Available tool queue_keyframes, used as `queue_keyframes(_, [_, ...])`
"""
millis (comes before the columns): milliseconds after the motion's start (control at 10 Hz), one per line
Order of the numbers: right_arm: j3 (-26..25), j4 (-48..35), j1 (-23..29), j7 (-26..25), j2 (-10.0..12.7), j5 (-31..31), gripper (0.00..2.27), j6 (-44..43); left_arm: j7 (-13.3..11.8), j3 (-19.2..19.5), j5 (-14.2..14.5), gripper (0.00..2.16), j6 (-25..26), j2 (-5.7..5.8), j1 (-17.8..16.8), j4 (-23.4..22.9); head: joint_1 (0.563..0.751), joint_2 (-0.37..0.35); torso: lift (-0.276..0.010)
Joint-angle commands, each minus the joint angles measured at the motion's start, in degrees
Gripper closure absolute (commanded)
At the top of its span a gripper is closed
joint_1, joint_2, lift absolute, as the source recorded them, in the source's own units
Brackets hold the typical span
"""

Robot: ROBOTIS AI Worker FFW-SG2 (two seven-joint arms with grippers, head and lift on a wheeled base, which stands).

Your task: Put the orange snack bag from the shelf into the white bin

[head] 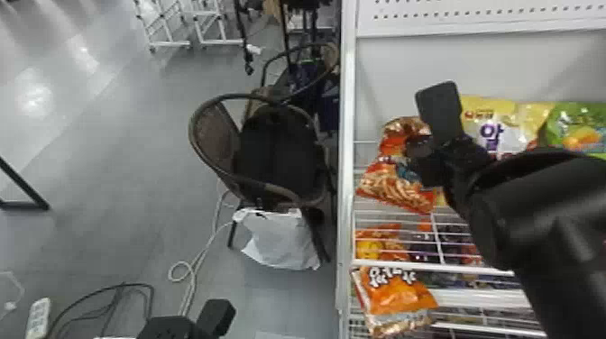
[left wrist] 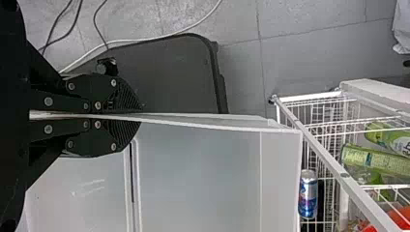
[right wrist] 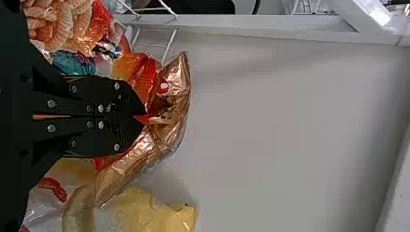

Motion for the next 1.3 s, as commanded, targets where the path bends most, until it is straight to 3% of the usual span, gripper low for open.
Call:
queue_keyframes(0, [-1.88, -4.51, 1.61, 0.17, -0.95, -0.99, 2.26, 1.8, 1.01, -0.12, 1.28, 2.14, 0.07, -0.15, -0.29, 0.23, 0.695, 0.111, 0.001])
queue_keyframes(300, [-6.19, -10.93, 4.86, 1.66, -4.03, -1.25, 2.26, 2.68, 1.27, -0.47, 1.54, 2.14, 0.07, -0.15, -1.0, 0.41, 0.695, 0.067, 0.001])
queue_keyframes(800, [-19.02, -22.8, 14.53, 8.43, -8.77, -5.29, 2.26, 2.85, 0.83, -1.08, 0.13, 2.14, 0.07, -0.15, -2.4, 0.67, 0.695, -0.038, 0.001])
queue_keyframes(1200, [-30.97, -30.53, 23.75, 15.2, -9.04, -13.47, 2.26, 2.68, 0.13, -1.88, -1.54, 2.14, 0.07, -0.15, -3.02, 0.23, 0.695, -0.109, 0.001])
